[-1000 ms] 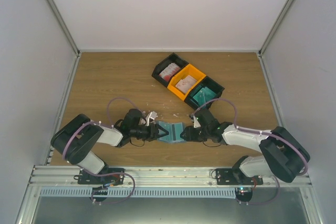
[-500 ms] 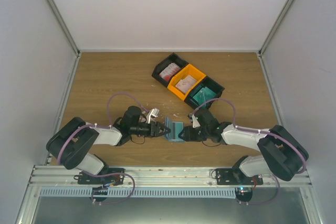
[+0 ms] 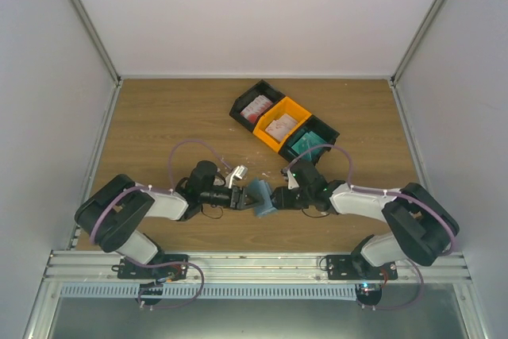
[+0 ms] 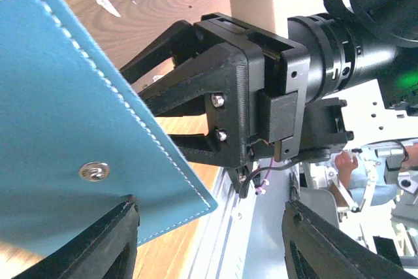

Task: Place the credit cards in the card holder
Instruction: Close the card holder at the center of the board.

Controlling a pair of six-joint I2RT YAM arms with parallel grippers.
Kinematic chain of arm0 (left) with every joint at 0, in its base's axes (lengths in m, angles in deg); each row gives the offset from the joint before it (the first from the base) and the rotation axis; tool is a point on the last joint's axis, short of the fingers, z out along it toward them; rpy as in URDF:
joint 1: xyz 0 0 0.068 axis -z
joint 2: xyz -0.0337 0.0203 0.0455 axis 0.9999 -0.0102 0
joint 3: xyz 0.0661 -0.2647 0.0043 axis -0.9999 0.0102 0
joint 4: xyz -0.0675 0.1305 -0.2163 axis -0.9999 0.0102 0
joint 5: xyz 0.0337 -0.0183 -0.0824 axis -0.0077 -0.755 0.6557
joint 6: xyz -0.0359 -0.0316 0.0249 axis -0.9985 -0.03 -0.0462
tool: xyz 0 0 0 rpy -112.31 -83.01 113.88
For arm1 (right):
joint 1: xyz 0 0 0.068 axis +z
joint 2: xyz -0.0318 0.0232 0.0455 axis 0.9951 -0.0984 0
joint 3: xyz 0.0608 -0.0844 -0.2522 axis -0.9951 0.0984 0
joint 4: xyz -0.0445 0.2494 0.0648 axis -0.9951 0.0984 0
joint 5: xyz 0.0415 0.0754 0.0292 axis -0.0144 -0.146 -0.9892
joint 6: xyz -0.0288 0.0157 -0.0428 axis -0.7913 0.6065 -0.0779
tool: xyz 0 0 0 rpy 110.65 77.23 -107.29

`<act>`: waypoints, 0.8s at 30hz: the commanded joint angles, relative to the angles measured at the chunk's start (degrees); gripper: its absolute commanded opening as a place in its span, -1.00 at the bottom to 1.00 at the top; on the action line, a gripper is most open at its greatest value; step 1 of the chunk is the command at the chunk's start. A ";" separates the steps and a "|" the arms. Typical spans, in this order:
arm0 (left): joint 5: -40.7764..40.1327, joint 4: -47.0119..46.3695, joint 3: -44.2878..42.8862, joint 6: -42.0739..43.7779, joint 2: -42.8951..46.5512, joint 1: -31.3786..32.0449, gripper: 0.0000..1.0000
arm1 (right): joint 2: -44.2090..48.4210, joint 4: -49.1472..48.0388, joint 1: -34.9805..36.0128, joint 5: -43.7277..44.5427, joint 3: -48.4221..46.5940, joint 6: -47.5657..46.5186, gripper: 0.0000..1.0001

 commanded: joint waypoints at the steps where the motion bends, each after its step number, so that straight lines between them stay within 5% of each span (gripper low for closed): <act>1: 1.59 -4.24 -1.91 1.98 -1.66 1.14 0.24 | -1.20 0.42 -0.22 1.84 -0.04 -0.71 -0.20; 6: 0.76 -5.40 -2.36 1.75 -4.28 1.14 0.22 | 1.48 2.87 -0.13 5.66 -0.11 -0.71 -0.21; 11: -3.04 -7.07 -0.87 2.07 -3.70 1.13 -0.06 | 8.61 6.43 -0.22 10.27 -1.32 -2.69 -0.21; 18: -6.17 -2.17 -1.57 4.53 -1.68 1.13 -0.19 | 11.60 10.93 -0.35 16.48 -4.49 -7.80 -0.18; 24: -8.76 0.58 -2.58 5.99 -1.69 1.13 -0.41 | 7.23 10.51 -0.37 17.15 -5.88 -7.99 -0.43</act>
